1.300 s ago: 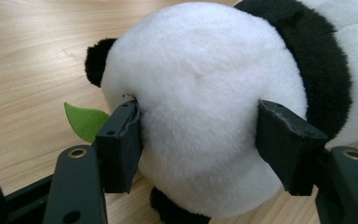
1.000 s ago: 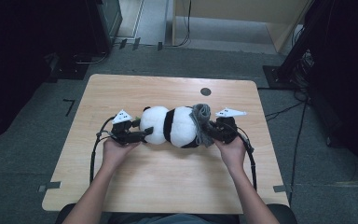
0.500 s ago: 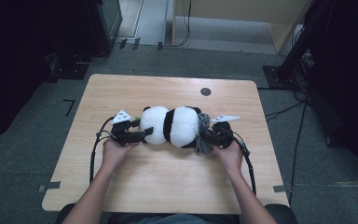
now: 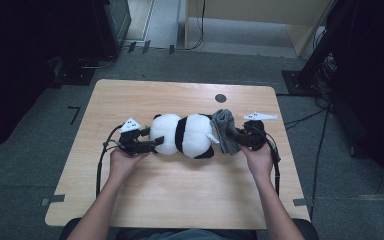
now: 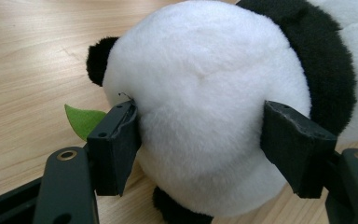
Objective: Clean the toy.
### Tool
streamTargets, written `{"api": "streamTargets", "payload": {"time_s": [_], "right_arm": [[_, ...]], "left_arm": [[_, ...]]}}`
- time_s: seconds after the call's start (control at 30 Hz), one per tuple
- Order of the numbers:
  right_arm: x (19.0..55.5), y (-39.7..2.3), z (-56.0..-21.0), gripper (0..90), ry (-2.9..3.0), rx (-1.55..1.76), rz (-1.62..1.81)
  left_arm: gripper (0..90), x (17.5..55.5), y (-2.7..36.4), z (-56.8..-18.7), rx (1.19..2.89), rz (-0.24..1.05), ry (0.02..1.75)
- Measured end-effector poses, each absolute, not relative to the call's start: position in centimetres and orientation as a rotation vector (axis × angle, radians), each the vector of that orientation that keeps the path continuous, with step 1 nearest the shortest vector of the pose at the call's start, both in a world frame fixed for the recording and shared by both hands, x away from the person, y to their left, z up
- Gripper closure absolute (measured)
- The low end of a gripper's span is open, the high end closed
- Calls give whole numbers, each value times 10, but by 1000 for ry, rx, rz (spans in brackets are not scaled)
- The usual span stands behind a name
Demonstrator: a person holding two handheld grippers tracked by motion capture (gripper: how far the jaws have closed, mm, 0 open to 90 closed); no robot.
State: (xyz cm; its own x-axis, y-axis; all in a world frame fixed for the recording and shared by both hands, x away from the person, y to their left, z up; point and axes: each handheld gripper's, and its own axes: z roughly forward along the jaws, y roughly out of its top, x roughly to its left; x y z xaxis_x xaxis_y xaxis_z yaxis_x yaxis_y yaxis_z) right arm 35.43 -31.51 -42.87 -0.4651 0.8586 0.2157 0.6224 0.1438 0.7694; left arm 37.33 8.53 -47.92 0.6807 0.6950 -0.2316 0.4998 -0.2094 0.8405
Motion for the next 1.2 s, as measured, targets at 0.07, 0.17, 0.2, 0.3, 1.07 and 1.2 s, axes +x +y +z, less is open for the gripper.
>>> {"api": "streamTargets", "payload": {"time_s": [0.07, 0.17, 0.2, 0.3, 1.07, 1.2], "right_arm": [[354, -314, -417, 765, 2140, 1418, 1250], [353, -306, -401, 765, 2141, 1369, 1289], [352, -302, -396, 765, 2142, 1352, 1295], [350, -291, -387, 765, 2165, 1298, 1330], [354, -278, -422, 750, 2220, 1322, 1306], [353, -282, -432, 751, 2212, 1372, 1309]], "left_arm": [[293, 373, 85, -479, 1871, 240, 938], [293, 373, 85, -479, 1871, 243, 937], [293, 373, 85, -479, 1873, 243, 938], [293, 373, 85, -479, 1873, 246, 937], [280, 373, 83, -479, 1857, 238, 936], [269, 375, 83, -481, 1850, 230, 938]]}}
